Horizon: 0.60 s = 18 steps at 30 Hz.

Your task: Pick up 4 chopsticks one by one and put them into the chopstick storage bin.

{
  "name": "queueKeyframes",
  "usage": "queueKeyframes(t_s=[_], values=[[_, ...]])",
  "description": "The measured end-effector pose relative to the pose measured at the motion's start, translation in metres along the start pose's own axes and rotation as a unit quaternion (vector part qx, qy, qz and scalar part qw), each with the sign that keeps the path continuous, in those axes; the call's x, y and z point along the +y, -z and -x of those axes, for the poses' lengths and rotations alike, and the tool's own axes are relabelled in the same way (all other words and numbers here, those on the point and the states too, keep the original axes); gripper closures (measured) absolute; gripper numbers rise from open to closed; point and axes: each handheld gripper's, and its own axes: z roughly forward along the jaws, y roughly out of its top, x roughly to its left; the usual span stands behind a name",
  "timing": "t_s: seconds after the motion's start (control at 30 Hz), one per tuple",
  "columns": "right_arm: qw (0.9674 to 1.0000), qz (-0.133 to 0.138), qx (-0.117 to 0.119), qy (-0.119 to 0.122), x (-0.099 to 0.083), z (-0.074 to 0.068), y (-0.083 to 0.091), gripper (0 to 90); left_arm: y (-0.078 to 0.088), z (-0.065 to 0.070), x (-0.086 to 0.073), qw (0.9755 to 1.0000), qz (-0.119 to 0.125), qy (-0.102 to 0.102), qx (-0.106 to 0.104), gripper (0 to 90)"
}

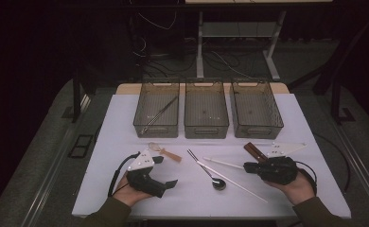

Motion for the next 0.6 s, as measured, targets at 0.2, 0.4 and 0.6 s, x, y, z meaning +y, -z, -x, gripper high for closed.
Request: queueKeyframes(t_s=[0.2, 0.4, 0.6], values=[[1.0, 0.004, 0.003, 0.002, 0.007, 0.0, 0.002, 85.8, 0.0, 0.0, 0.0, 1.0, 0.001, 0.0, 0.001, 2.4], [0.9998, 0.022, 0.004, 0.001, 0.018, 0.003, 0.006, 85.8, 0.001, -0.001, 0.0, 1.0, 0.001, 0.001, 0.001, 2.1], [0.999, 0.044, 0.008, -0.004, 0.03, 0.006, 0.01, 85.7, 0.001, -0.001, 0.0, 1.0, 0.004, 0.004, 0.003, 1.8]])
